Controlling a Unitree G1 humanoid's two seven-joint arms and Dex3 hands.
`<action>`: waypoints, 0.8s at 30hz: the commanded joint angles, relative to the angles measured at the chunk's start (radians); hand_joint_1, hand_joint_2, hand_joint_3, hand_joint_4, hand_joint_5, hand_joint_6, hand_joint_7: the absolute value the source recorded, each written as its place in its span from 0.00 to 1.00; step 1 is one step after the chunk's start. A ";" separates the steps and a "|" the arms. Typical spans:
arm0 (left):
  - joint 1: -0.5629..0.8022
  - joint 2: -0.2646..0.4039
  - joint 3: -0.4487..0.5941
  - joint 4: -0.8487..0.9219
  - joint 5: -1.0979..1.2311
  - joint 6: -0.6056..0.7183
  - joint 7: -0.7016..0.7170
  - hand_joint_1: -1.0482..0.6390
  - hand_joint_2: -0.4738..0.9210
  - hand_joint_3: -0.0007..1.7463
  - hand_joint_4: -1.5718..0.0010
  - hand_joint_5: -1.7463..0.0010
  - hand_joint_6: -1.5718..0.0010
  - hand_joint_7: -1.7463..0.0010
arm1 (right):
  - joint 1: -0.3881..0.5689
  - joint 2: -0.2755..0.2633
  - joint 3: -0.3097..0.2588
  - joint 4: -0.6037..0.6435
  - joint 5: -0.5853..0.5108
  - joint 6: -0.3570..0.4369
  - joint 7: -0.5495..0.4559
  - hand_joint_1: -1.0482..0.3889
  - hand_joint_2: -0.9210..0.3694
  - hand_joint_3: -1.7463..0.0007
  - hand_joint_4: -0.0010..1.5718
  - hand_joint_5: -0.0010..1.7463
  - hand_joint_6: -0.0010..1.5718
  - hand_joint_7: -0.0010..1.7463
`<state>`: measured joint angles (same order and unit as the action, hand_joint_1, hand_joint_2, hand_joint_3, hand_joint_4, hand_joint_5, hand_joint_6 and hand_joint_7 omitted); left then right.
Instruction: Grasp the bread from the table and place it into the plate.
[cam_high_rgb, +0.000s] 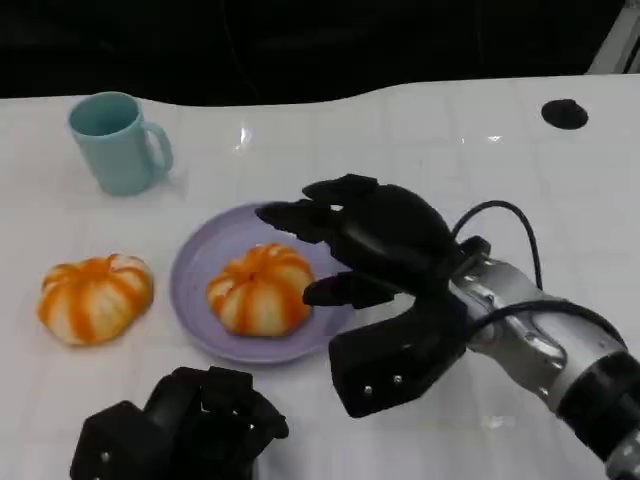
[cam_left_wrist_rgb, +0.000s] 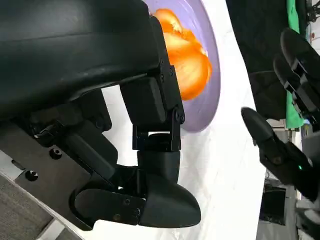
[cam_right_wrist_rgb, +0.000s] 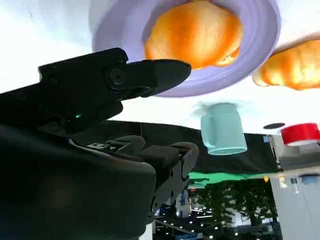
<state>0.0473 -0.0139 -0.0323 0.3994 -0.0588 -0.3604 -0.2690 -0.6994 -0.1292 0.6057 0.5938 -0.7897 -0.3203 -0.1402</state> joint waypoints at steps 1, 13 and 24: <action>0.002 0.013 0.006 0.010 0.001 -0.007 0.009 0.00 0.76 0.35 0.00 0.31 0.08 0.64 | 0.078 -0.050 -0.064 -0.081 0.090 -0.084 -0.001 0.30 0.00 0.88 0.24 0.16 0.27 0.03; 0.005 0.008 0.002 0.002 0.001 -0.008 0.010 0.00 0.75 0.34 0.00 0.31 0.07 0.63 | 0.292 -0.131 -0.219 -0.175 0.322 -0.312 0.040 0.46 0.00 0.89 0.28 0.51 0.44 0.08; 0.007 0.003 0.001 -0.017 -0.005 0.020 0.009 0.00 0.75 0.34 0.00 0.32 0.07 0.64 | 0.448 -0.147 -0.342 -0.205 0.533 -0.414 0.161 0.60 0.37 0.37 0.43 0.78 0.49 0.44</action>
<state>0.0486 -0.0187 -0.0352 0.3894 -0.0595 -0.3465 -0.2690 -0.2884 -0.2512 0.2980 0.4106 -0.2976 -0.7139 -0.0018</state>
